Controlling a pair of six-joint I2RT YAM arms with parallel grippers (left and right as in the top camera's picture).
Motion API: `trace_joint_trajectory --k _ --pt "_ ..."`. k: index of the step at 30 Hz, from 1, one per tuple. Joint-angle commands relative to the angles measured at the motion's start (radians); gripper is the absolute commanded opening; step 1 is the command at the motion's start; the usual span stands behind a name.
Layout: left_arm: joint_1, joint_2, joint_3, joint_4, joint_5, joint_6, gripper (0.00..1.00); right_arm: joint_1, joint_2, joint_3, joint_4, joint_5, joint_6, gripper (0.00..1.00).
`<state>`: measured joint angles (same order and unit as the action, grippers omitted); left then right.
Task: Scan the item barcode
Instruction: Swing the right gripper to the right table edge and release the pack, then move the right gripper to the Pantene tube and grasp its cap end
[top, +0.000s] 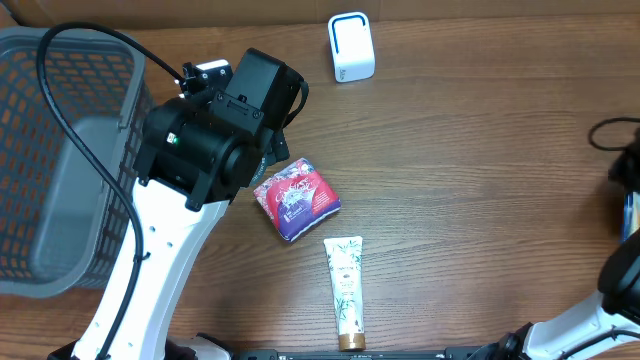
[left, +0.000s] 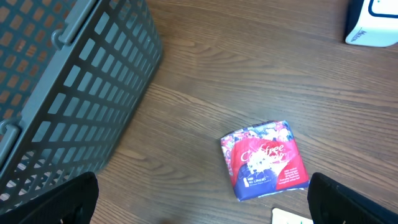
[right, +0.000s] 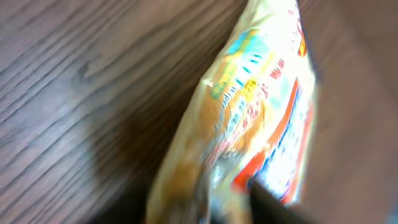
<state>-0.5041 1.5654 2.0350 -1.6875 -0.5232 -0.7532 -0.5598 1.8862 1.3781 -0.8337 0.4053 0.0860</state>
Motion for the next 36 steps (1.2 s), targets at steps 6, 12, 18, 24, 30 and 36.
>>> trace_joint_trajectory --k 6,12,18,24,30,36 --pt "-0.005 0.0 0.0 -0.002 -0.002 -0.01 1.0 0.102 -0.079 0.378 -0.301 -0.678 0.014 1.0" --pt "-0.005 0.0 0.0 -0.002 -0.002 -0.01 1.0 0.271 -0.178 0.432 -0.521 -0.998 -0.097 0.36" --pt "-0.005 0.0 0.0 -0.002 -0.002 -0.01 1.0 0.505 -0.211 0.398 -0.779 -1.162 -0.202 0.04" --pt "-0.005 0.0 0.0 -0.002 -0.002 -0.01 1.0 0.752 -0.22 0.228 -0.848 -1.191 -0.174 0.86" --pt "-0.005 0.0 0.0 -0.002 -0.002 -0.01 1.0 1.007 -0.22 0.079 -0.624 -0.946 0.135 1.0" --pt "-0.005 0.0 0.0 -0.002 0.0 -0.01 1.0 1.194 -0.222 -0.073 -0.474 -0.858 0.349 1.0"
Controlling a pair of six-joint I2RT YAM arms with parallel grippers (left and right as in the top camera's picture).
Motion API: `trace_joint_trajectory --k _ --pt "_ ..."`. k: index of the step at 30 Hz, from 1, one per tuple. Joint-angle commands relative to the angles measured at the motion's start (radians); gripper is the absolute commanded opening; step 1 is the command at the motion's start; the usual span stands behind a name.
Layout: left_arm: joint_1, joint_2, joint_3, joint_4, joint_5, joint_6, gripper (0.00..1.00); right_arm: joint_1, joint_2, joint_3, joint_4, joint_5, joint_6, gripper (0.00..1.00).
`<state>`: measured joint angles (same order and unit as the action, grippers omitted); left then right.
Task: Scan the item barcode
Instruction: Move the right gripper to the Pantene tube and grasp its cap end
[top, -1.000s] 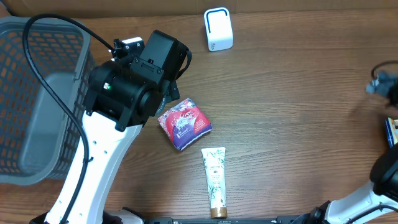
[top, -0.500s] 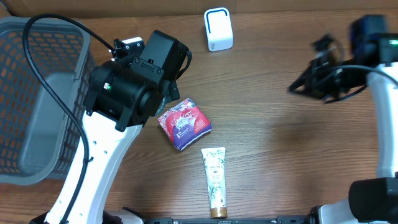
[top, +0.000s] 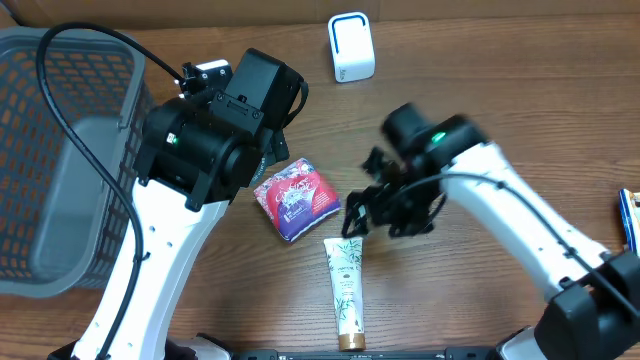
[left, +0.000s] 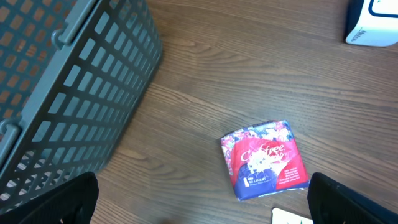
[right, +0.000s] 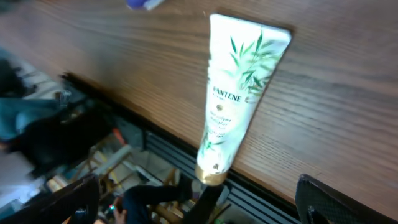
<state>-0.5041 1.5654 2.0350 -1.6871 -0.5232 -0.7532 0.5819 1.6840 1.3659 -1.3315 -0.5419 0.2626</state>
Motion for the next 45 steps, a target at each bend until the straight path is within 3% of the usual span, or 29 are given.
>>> trace_joint_trajectory --k 1,9,14,16,27,29,34,36,40,45 --pt "-0.005 0.0 0.0 -0.002 0.0 -0.01 1.0 0.084 -0.02 -0.092 0.045 0.127 0.215 1.0" --pt "-0.005 0.0 0.0 -0.002 0.0 -0.01 1.0 0.333 -0.02 -0.312 0.304 0.227 0.55 1.0" --pt "-0.005 0.0 0.0 -0.002 0.0 -0.01 1.0 0.417 -0.019 -0.341 0.398 0.266 0.632 0.71" --pt "-0.005 0.0 0.0 -0.002 0.0 -0.01 1.0 0.438 -0.019 -0.349 0.423 0.299 0.636 0.66" --pt "-0.005 0.0 0.0 -0.002 0.0 -0.01 1.0 0.454 -0.019 -0.396 0.44 0.266 0.714 0.57" --pt "-0.005 0.0 0.0 -0.002 0.0 -0.01 1.0 0.457 -0.019 -0.396 0.435 0.247 0.718 0.51" --pt "-0.005 0.0 0.0 -0.002 0.0 -0.01 1.0 0.469 -0.019 -0.396 0.434 0.21 0.718 0.21" --pt "-0.005 0.0 0.0 -0.002 0.0 -0.01 1.0 0.47 -0.019 -0.396 0.433 0.191 0.718 0.14" --pt "-0.005 0.0 0.0 -0.002 0.0 -0.01 1.0 0.47 -0.019 -0.395 0.425 0.18 0.713 0.04" --pt "-0.005 0.0 0.0 -0.002 0.0 -0.01 1.0 0.434 -0.02 -0.383 0.417 0.166 0.65 0.04"
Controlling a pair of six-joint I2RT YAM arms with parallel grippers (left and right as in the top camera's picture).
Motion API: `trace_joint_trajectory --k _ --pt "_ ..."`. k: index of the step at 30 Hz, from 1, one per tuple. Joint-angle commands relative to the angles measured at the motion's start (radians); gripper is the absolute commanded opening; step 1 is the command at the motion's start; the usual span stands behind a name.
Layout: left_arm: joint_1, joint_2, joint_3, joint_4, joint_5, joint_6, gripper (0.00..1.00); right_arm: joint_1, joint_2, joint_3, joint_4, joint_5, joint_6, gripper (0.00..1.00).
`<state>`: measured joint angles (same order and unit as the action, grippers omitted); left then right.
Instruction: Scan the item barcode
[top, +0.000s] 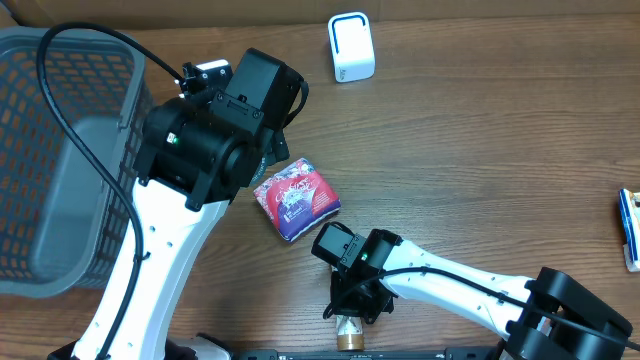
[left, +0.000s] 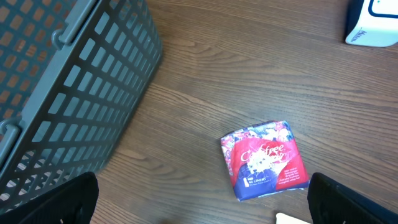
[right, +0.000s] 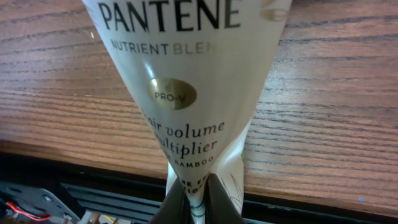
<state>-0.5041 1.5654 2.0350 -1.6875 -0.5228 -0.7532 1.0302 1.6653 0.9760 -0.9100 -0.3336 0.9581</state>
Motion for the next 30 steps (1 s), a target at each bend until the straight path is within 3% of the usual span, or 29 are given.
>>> trace_joint_trajectory --k 1,15,16,19,22,26,30 --pt "-0.005 0.0 0.0 -0.002 0.0 -0.01 1.0 -0.029 -0.001 0.013 -0.004 -0.042 -0.065 0.04" --pt "-0.005 0.0 0.0 -0.002 0.0 -0.01 1.0 -0.416 -0.001 0.043 0.048 -0.009 -0.301 0.04" --pt "-0.005 0.0 0.0 -0.002 0.0 -0.01 1.0 -0.431 -0.001 0.043 0.05 -0.009 -0.337 0.12" --pt "-0.005 0.0 0.0 -0.002 0.0 -0.01 1.0 -0.439 -0.001 0.056 0.045 -0.008 -0.422 0.7" --pt "-0.005 0.0 0.0 -0.002 0.0 -0.01 1.0 -0.425 -0.004 0.098 0.015 -0.007 -0.47 0.95" --pt "-0.005 0.0 0.0 -0.002 0.0 -0.01 1.0 -0.372 -0.031 0.161 -0.045 0.027 -0.475 1.0" --pt "-0.005 0.0 0.0 -0.002 0.0 -0.01 1.0 -0.287 -0.044 0.161 -0.113 0.061 -0.324 1.0"
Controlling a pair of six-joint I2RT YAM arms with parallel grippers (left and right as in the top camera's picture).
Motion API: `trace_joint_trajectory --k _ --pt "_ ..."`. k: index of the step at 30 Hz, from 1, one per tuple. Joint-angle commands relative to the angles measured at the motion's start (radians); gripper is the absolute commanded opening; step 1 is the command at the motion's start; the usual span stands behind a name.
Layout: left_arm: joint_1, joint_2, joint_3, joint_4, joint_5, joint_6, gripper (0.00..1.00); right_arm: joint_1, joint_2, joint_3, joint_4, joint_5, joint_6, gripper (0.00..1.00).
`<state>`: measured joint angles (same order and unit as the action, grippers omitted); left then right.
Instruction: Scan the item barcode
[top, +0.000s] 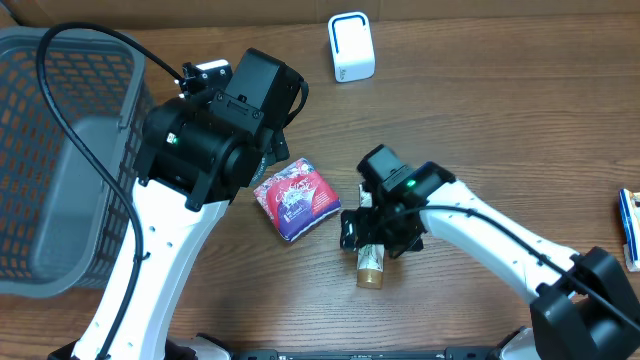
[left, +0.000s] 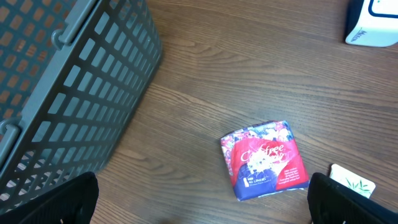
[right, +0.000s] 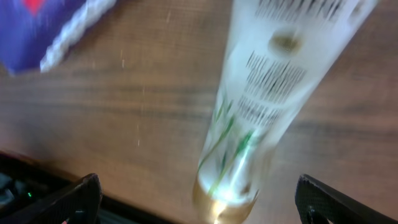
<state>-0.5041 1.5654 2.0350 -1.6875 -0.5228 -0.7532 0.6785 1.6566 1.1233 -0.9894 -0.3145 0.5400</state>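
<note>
A white Pantene tube with a gold cap lies right of the red and blue pack; its upper part is hidden under my right gripper. In the right wrist view the tube is blurred and shows black barcode lines, cap towards the camera. My right gripper is open, its fingers wide apart either side of the tube. My left gripper stands open above the table, left of the pack. The white scanner stands at the back.
A grey mesh basket fills the left side. A blue and white item lies at the right edge. The tube's flat end shows at the lower right of the left wrist view.
My right gripper was shut on the tube near the front edge; it is now open. The tube lies farther back and to the right, with its barcode side showing. The left arm is still.
My right gripper was at the far right over a yellow packet. Then it stood open above the tube in the middle, front label up. Then it was shut on the tube by the cap. Now it is open and the tube has shifted and turned over.
</note>
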Motion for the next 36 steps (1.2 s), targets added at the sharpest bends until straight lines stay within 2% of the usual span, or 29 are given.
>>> trace_joint_trajectory --k 1,5,10,14,17,21,25,36 --pt "-0.005 0.0 0.0 -0.002 0.0 -0.01 1.0 0.086 -0.035 0.008 -0.038 0.051 0.124 1.0" --pt "-0.005 0.0 0.0 -0.002 0.0 -0.01 1.0 0.224 -0.032 -0.026 -0.031 0.17 0.303 1.0" --pt "-0.005 0.0 0.0 -0.002 0.0 -0.01 1.0 0.316 -0.024 -0.063 0.042 0.255 0.362 1.0" --pt "-0.005 0.0 0.0 -0.002 0.0 -0.01 1.0 0.314 -0.024 -0.086 0.015 0.348 0.424 0.97" --pt "-0.005 0.0 0.0 -0.002 0.0 -0.01 1.0 0.306 -0.024 -0.089 0.016 0.374 0.43 0.91" --pt "-0.005 0.0 0.0 -0.002 0.0 -0.01 1.0 0.306 -0.024 -0.089 0.023 0.373 0.43 0.73" --pt "-0.005 0.0 0.0 -0.002 0.0 -0.01 1.0 0.306 -0.024 -0.089 0.037 0.372 0.431 0.65" --pt "-0.005 0.0 0.0 -0.002 0.0 -0.01 1.0 0.302 -0.022 -0.151 0.098 0.336 0.49 0.66"
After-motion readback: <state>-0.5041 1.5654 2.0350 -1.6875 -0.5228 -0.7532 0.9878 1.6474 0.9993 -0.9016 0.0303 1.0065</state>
